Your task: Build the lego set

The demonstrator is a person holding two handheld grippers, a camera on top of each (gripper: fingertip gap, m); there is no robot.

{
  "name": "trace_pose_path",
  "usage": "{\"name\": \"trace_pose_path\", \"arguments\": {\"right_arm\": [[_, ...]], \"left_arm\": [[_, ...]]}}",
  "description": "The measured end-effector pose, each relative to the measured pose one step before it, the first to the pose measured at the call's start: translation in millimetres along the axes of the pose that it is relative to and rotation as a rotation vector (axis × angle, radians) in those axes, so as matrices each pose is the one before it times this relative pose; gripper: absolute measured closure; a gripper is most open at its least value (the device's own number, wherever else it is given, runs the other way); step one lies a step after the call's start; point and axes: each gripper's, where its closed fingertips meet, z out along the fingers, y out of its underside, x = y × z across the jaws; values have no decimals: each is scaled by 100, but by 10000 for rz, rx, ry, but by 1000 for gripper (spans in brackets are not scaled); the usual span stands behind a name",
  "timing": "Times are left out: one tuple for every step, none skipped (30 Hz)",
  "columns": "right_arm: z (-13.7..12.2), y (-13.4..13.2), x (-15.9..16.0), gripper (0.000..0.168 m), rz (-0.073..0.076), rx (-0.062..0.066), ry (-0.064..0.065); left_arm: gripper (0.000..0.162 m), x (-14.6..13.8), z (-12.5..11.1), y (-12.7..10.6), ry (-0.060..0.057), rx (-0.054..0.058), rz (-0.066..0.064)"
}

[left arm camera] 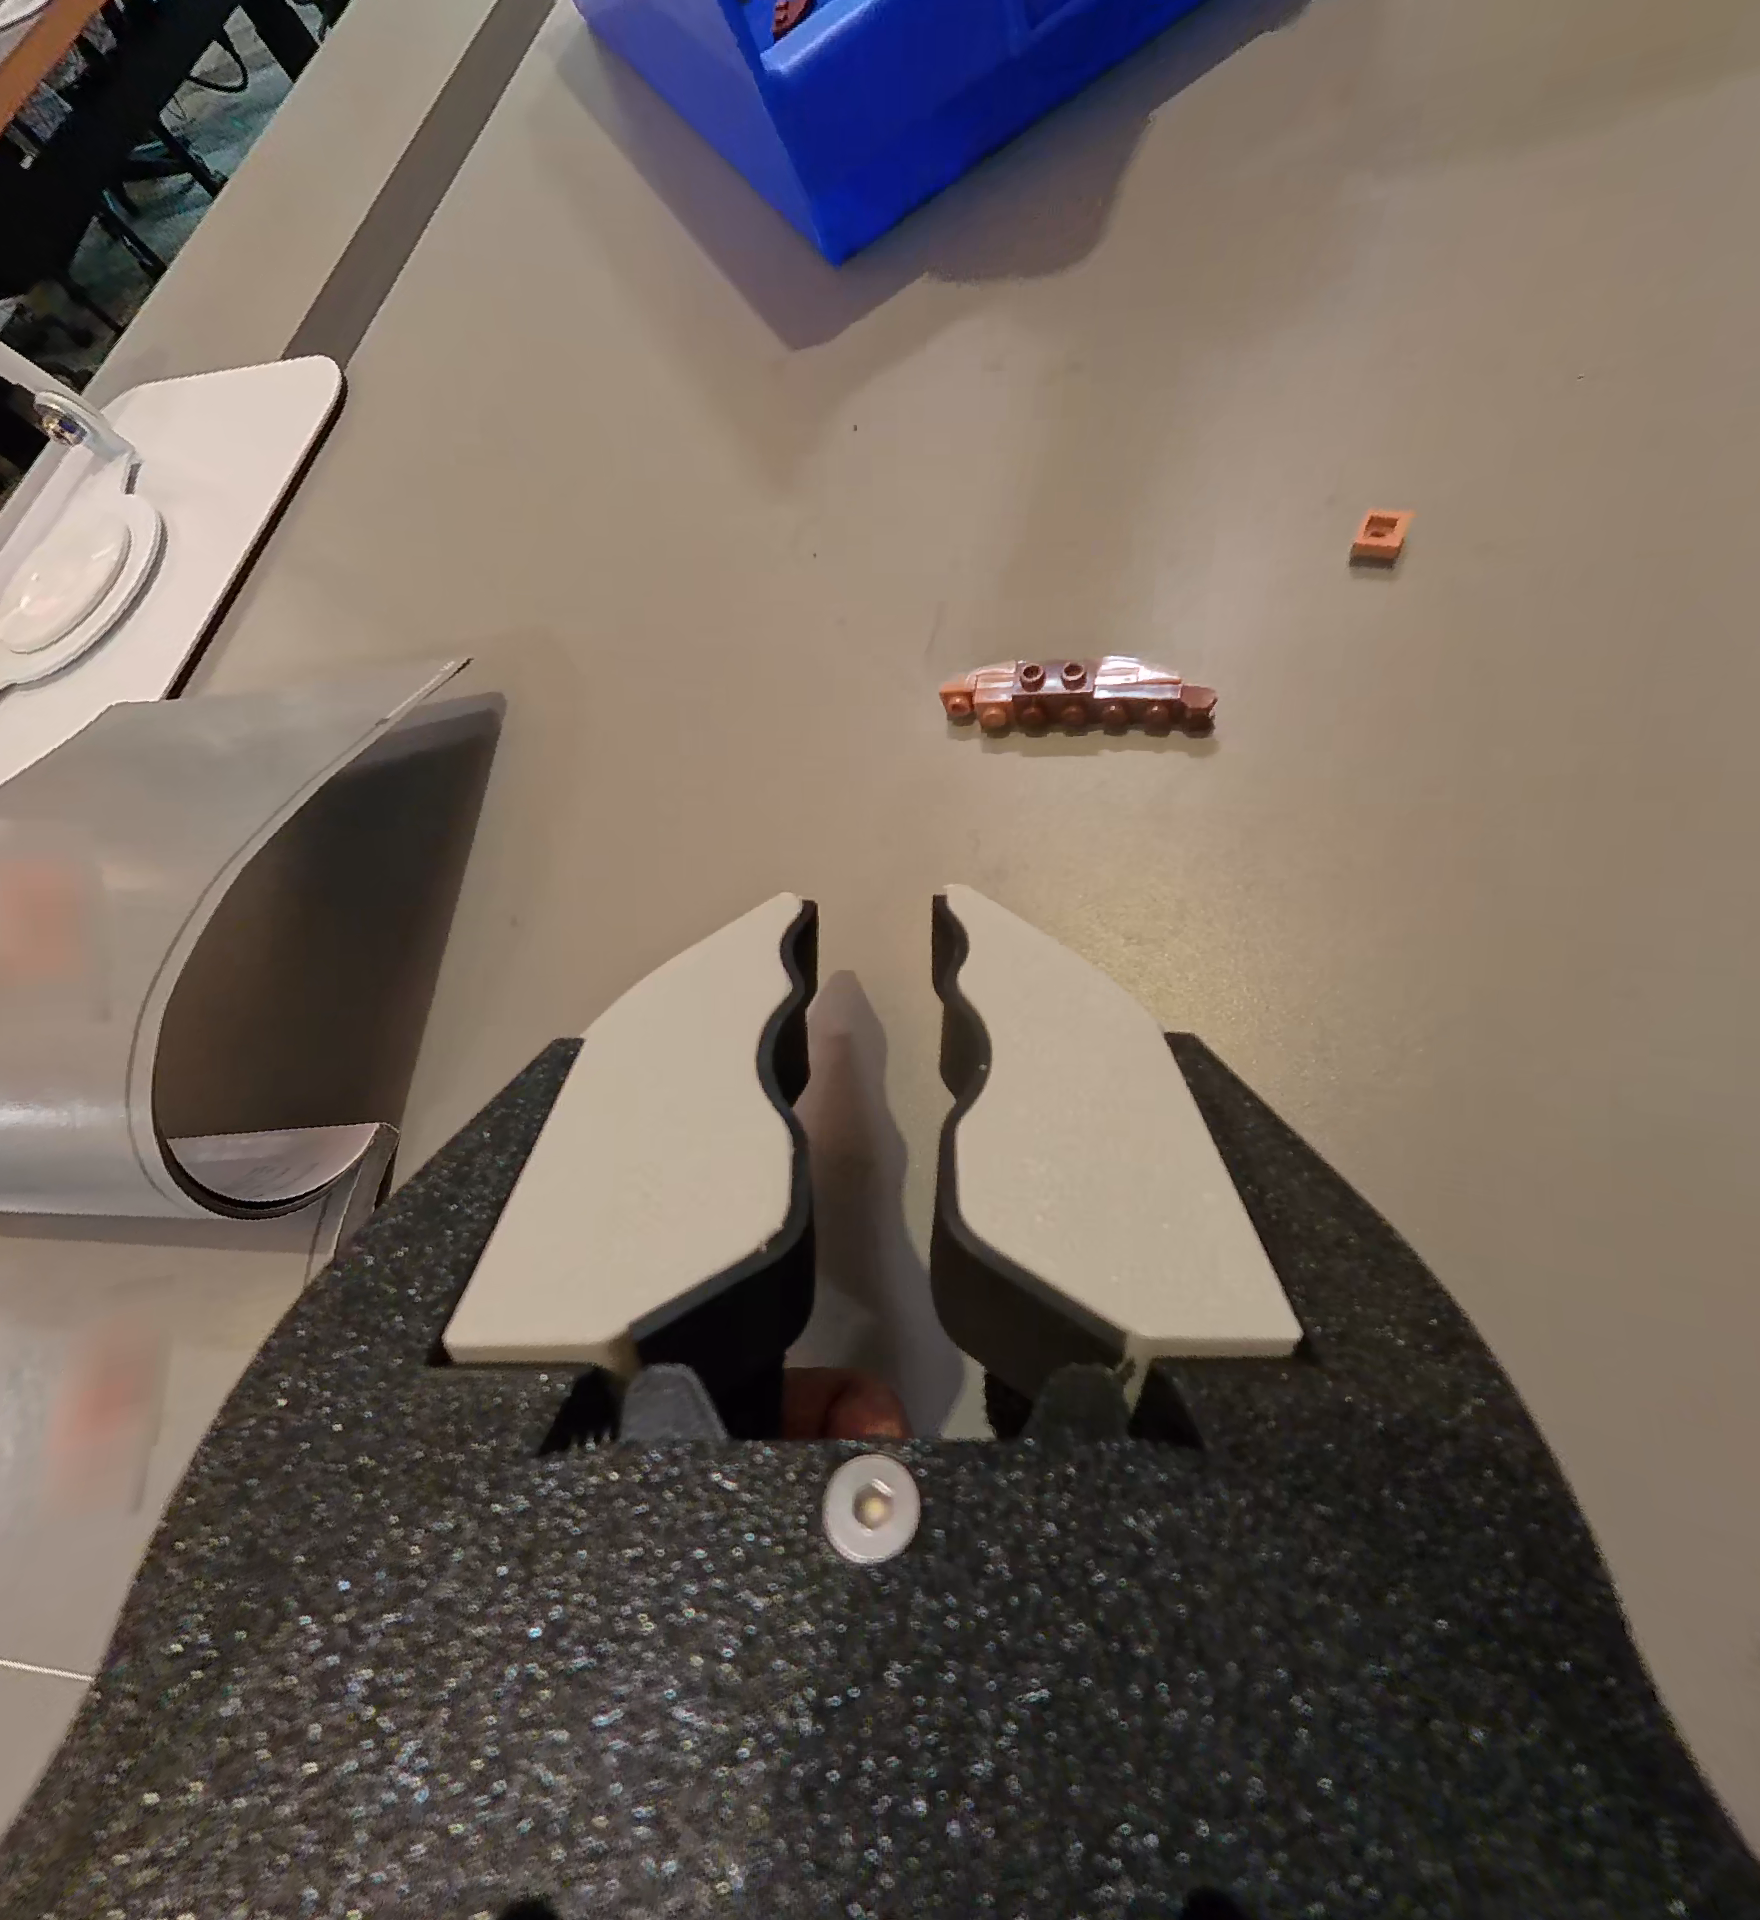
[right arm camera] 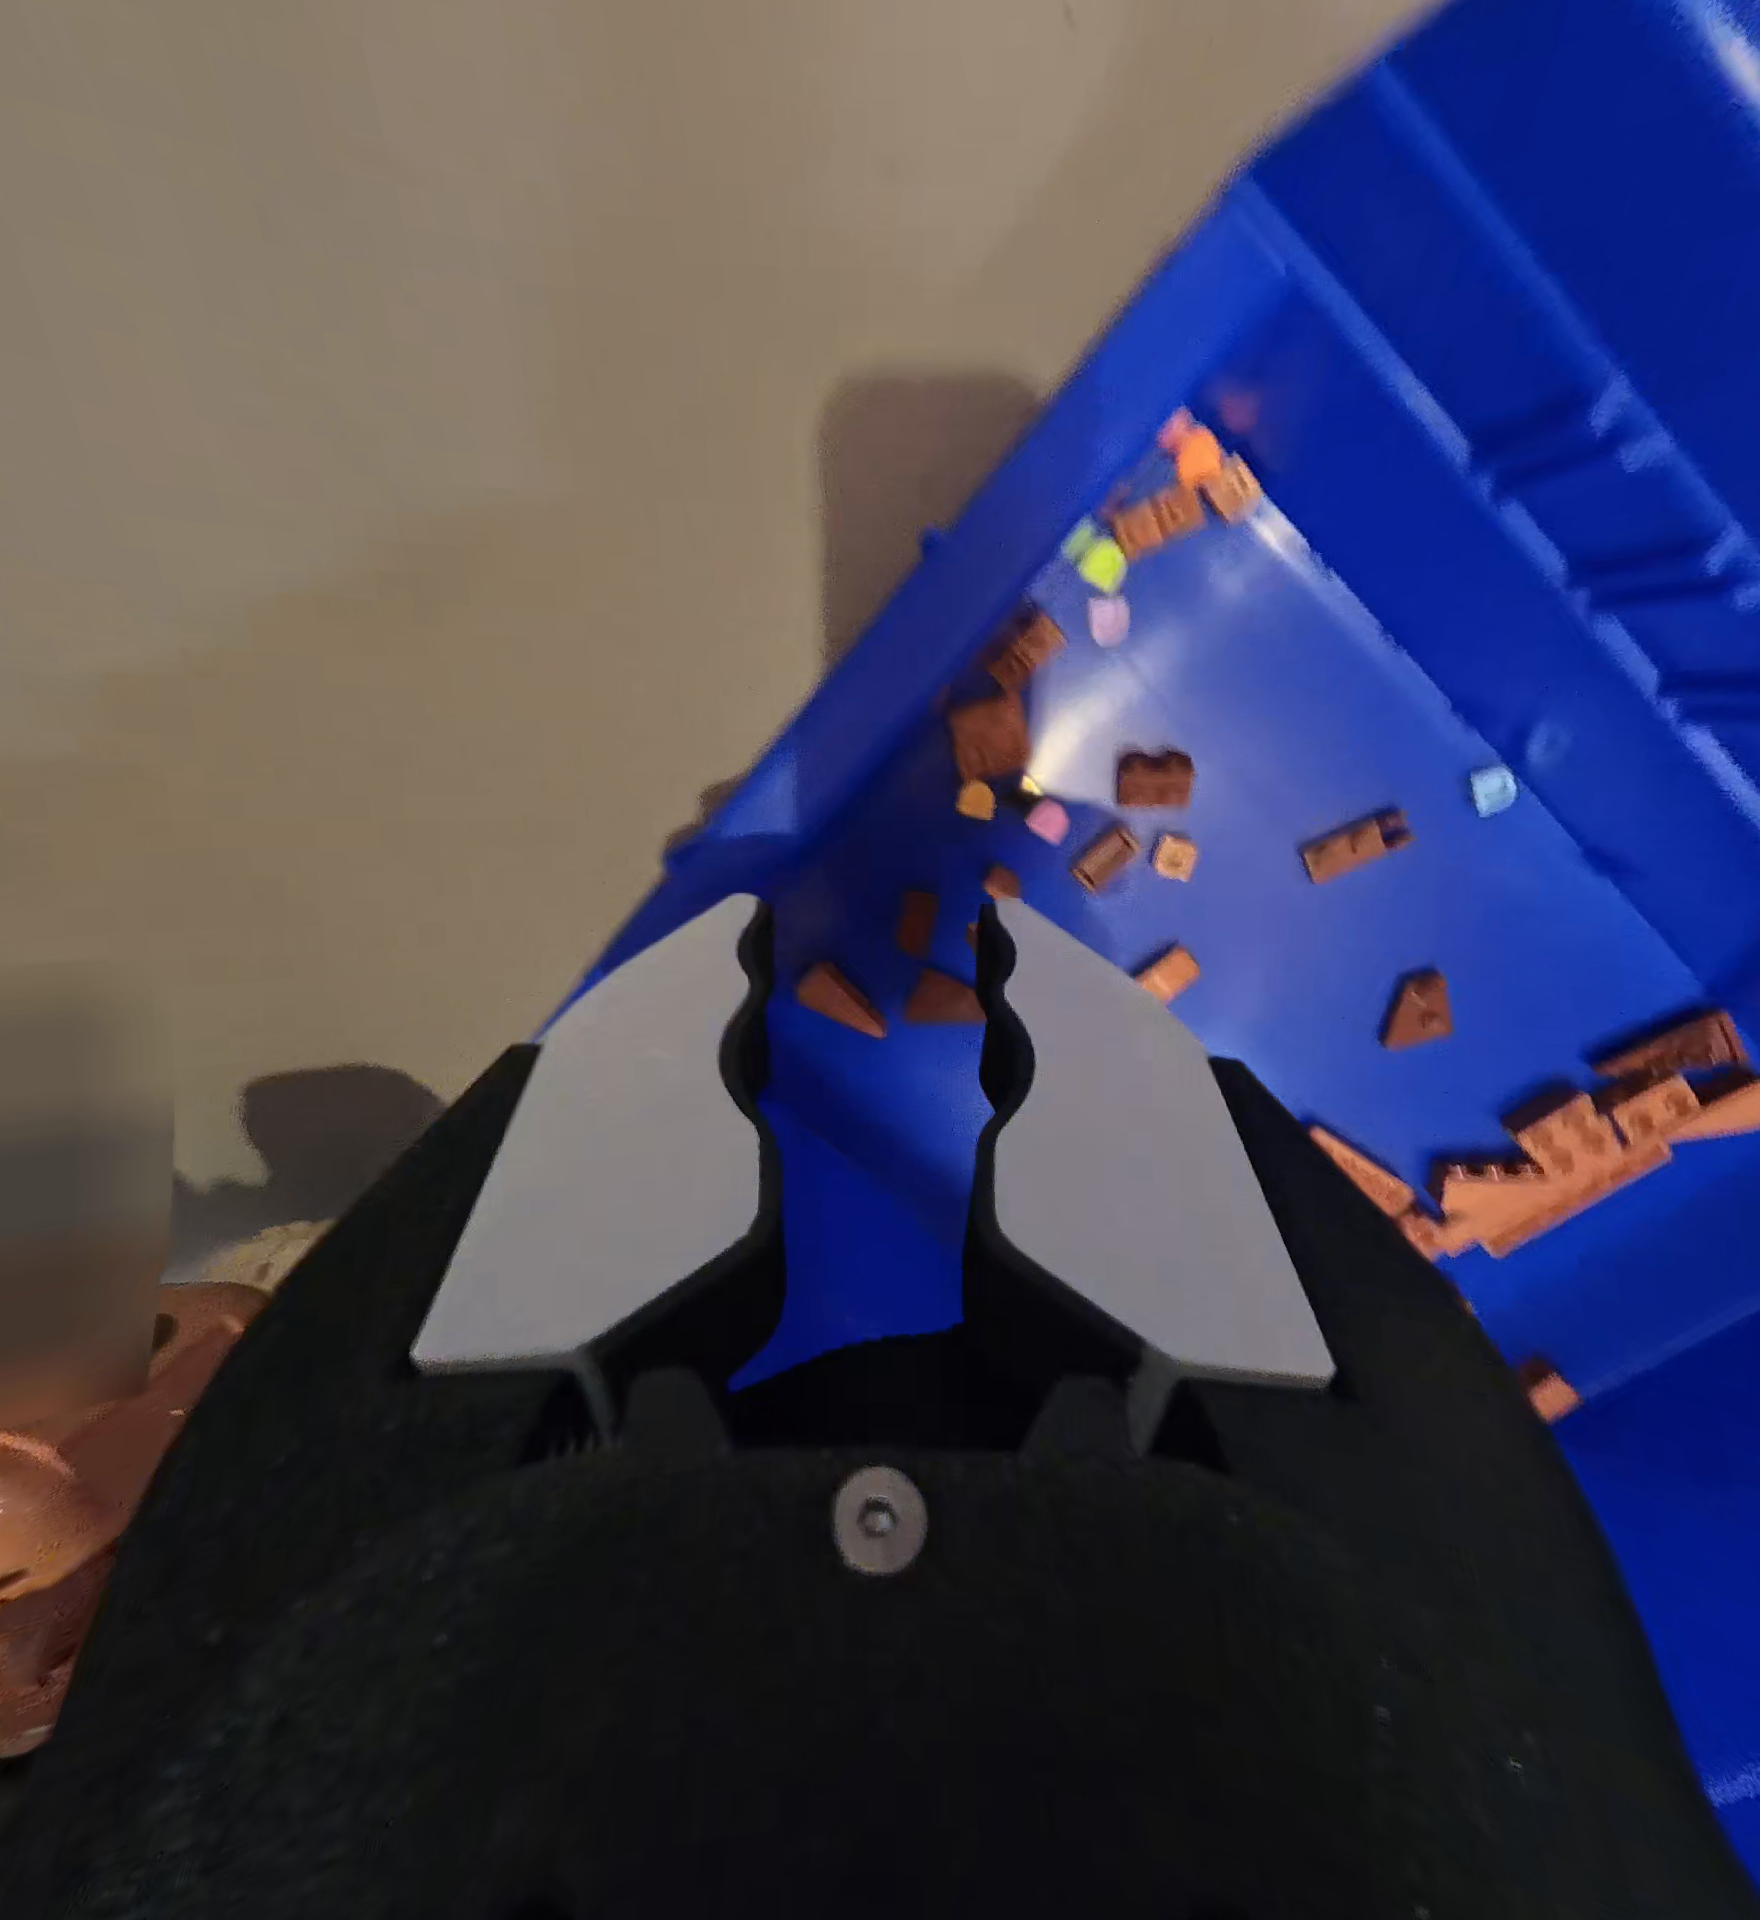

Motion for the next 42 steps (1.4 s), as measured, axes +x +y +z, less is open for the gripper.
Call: {"name": "trace_pose_path", "arguments": {"right_arm": [[-142, -812, -721, 131, -199, 403, -296], [-110, -929, -794, 131, -192, 466, -363], [-51, -857, -780, 131, -105, 423, -404], [45, -687, -568, 131, -25, 329, -342], [125, -549, -298, 131, -6, 281, -235], [191, -327, -91, 131, 29, 199, -154], [239, -95, 6, 131, 85, 95, -148], [260, -4, 9, 131, 98, 82, -162], [258, 43, 25, 131, 78, 84, -152], [253, 136, 114, 131, 72, 38, -87], [230, 287, 304, 131, 68, -65, 37], [170, 335, 348, 133, 43, -91, 61], [-47, -86, 154, 136, 50, 178, -48], [-162, -60, 327, 134, 119, 144, 75], [-224, 73, 473, 133, 79, 52, 192], [-240, 198, 411, 133, 35, 4, 169], [-207, 209, 292, 132, 45, 17, 104], [-147, 280, 276, 131, 97, -28, 95], [-91, 367, 298, 130, 89, -107, 124], [-73, 354, 265, 129, 32, -106, 138], [-49, 226, 111, 128, 22, -59, 66], [-40, 14, -110, 127, 52, 39, -57], [-1, -118, -152, 127, 70, 63, -62], [46, -152, -203, 127, -13, 22, -48], [88, -157, -155, 127, -93, 7, 9], [170, -93, -176, 127, -75, -58, -20], [251, -113, -376, 127, -29, -50, -169], [284, -138, -284, 122, 34, -30, -107], [141, -139, -91, 121, -45, -30, -12], [-15, -203, -185, 121, -92, 35, -94], [-44, -254, -198, 121, -61, 105, -110], [-76, -344, -196, 122, -35, 199, -138], [-91, -352, -140, 123, 26, 226, -118], [-72, -230, 83, 123, 63, 147, 3], [-78, -108, 240, 123, 73, 90, 89], [-35, 59, 219, 123, 92, 11, 62], [-38, 117, 231, 122, 34, -53, 89], [-227, -26, 550, 121, -62, 9, 345], [-453, -358, 825, 118, -84, 194, 547], [-549, -498, 979, 121, 141, 340, 570], [-221, 224, 1126, 131, 487, -43, 528], [296, 1165, 101, 126, 313, -706, -193]], "left_arm": [[141, 6, -6, -7, -5, 4, 11], [141, 5, 6, 1, -5, 2, 7], [141, 2, -5, 0, -1, 2, 6], [141, 9, -1, -6, -1, 1, 5], [141, -5, 0, -1, -2, 1, 3], [141, 8, -1, -6, -2, 1, 4], [141, -6, 1, -2, -3, 1, 4], [141, -1, -5, 0, -4, 2, 4], [141, 8, 5, 1, -4, 2, 5], [141, -7, 6, -1, -1, -1, -1], [141, -8, -5, -1, 3, -2, -6], [141, 2, 5, 1, 3, -2, -7], [141, -2, 6, -1, 2, -1, -3], [141, 0, -6, 7, 3, -1, -3], [141, 1, 5, 0, 3, -2, -5], [141, -1, 0, 0, 0, 0, 1], [141, 0, -5, 0, -2, 2, 6], [141, 3, 6, -7, -1, 1, 3], [141, 9, -7, 2, 1, 0, 0], [141, -14, -4, -3, 2, -1, -1], [141, 2, 0, 1, 1, -1, 0], [141, 10, -1, -5, -1, 1, 3], [141, -1, -5, -1, -3, 2, 7], [141, 3, -6, 0, -1, 1, 4], [141, 0, 0, 1, 0, -1, 0], [141, 3, 5, -7, -1, 1, 3], [141, -4, 0, -1, -2, 0, 2], [141, 2, -6, 1, -2, 1, 2], [141, -5, -5, -1, -5, 2, 7], [141, 2, 0, -7, -5, 2, 7], [141, 2, -6, 1, -2, 1, 4], [141, 5, -6, 1, -1, 1, 2], [142, 2, 5, -7, -2, 1, 3], [142, 3, -11, 0, -4, 3, 8], [142, 9, -6, -7, -3, 3, 11], [142, 4, -6, 1, 0, 1, 4], [142, -2, 6, 0, 2, -1, -3], [142, 1, 0, 1, 1, 0, 0], [142, 8, -12, 1, -1, 2, 6], [142, 5, 5, -7, 0, 1, 2], [142, 0, -1, 8, 6, -3, -8], [142, 2, 4, 9, 10, -6, -14]]}}
